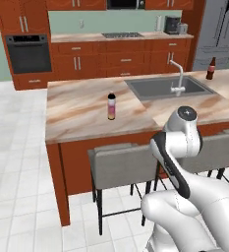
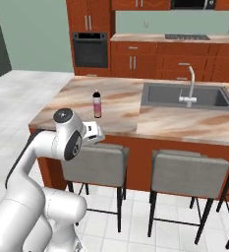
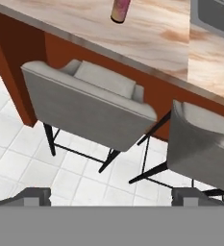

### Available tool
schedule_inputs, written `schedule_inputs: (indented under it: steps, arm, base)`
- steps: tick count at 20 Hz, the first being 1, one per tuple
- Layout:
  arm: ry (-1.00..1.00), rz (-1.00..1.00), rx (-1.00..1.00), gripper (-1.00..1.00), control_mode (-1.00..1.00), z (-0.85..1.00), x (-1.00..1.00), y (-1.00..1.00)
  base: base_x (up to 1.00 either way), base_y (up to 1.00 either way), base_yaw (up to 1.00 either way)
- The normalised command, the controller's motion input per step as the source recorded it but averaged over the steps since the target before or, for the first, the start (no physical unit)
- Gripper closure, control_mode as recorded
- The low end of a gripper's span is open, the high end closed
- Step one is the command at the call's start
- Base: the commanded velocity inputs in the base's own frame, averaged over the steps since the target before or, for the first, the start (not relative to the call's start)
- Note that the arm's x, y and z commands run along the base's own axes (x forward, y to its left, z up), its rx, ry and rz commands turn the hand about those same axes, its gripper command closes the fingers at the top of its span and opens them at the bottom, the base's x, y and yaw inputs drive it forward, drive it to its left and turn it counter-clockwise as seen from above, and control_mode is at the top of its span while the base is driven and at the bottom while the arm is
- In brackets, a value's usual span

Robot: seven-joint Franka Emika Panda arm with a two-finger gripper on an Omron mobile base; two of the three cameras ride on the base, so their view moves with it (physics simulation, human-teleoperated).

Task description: Place the large bottle from the dining counter next to the other large bottle outside the sink, and place the small bottle from the dining counter next to the other small bottle inside the sink.

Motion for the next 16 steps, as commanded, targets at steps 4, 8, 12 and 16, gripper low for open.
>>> schedule_inputs:
  steps: [4,8,12,16]
  arm:
    - [0.0,0.0,0.0,-1.0,1.0,0.0,0.0,0.0]
    - [0.0,0.0,0.0,-1.0,1.0,0.0,0.0,0.0]
    - [0.0,0.0,0.0,-1.0,1.0,0.0,0.0,0.0]
    - [0.0,0.0,0.0,-1.0,1.0,0.0,0.0,0.0]
  base:
    - [0.09,0.0,0.25]
    - [0.26,-0.02,0.18]
    - [0.3,-0.11,0.06]
    - [0.35,-0.12,0.0]
